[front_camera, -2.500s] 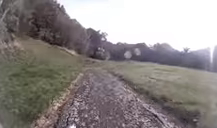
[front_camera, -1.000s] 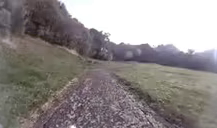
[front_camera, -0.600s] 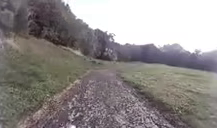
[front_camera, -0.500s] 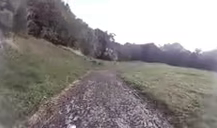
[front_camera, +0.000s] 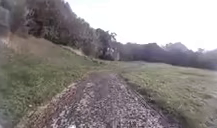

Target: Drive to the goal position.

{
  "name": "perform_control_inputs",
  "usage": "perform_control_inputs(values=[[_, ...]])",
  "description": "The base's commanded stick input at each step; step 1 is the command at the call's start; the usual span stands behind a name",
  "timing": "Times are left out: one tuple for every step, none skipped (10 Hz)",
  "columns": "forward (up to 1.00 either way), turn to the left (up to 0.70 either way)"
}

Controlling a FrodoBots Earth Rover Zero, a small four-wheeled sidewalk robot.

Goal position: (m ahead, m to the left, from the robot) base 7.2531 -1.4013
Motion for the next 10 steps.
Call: perform_control_inputs(values=[[0.7,0.0],[0.7,0.0],[0.7,0.0],[0.7,0.0],[0.7,0.0],[0.7,0.0],[0.7,0.0],[0.7,0.0],[0.7,0.0],[0.7,0.0]])
